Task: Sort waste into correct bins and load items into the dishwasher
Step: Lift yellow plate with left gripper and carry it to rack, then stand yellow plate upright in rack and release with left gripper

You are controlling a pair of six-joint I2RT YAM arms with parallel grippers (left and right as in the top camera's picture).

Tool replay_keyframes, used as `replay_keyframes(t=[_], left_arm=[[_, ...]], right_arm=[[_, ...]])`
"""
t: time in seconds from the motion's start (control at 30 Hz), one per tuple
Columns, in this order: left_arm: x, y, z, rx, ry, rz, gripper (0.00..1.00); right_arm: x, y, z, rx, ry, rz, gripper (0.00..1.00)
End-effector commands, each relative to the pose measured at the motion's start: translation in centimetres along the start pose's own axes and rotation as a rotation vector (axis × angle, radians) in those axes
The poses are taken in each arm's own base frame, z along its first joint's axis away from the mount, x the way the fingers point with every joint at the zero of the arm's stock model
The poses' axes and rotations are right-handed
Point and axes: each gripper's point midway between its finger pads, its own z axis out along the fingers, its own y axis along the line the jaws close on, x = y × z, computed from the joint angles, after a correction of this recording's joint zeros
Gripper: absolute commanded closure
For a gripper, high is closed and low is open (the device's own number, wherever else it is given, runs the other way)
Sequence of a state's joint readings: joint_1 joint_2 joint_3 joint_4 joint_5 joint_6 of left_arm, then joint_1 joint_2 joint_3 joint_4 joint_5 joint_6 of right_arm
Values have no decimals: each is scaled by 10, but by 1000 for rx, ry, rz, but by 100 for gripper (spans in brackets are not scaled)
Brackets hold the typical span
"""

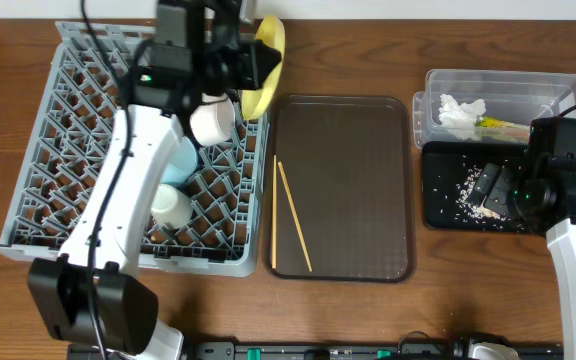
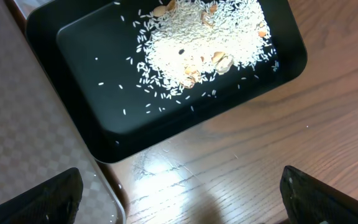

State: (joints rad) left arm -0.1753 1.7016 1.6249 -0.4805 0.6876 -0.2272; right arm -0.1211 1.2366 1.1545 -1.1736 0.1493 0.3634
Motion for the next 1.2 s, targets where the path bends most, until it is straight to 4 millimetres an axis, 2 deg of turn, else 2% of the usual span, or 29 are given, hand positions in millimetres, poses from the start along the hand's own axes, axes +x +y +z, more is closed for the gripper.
replay_keyframes(t=[0.0,0.17,0.27,0.43,0.7,1.0,1.17], left_arm=[[-4,-13,-14,138,13,-74,94],[-5,0,-18,176,24,-112,94],[-3,12,-14,166,32,-156,94],[3,18,-4,217,68,-182,94],[12,35,11,206,101,-223,94],[15,58,16,177,105,-262,94],[10,84,12,70,64,-272,94]], right_arm=[[-1,-2,-2,-1,-6,3,1],[-1,-2,-2,0,-4,2,1],[0,-2,-2,2,0,1,1],[0,-2,-2,2,1,1,1],[2,-3,-2,5,8,0,1],[3,-3,-2,6,11,0,1],[3,-3,-2,6,11,0,1]])
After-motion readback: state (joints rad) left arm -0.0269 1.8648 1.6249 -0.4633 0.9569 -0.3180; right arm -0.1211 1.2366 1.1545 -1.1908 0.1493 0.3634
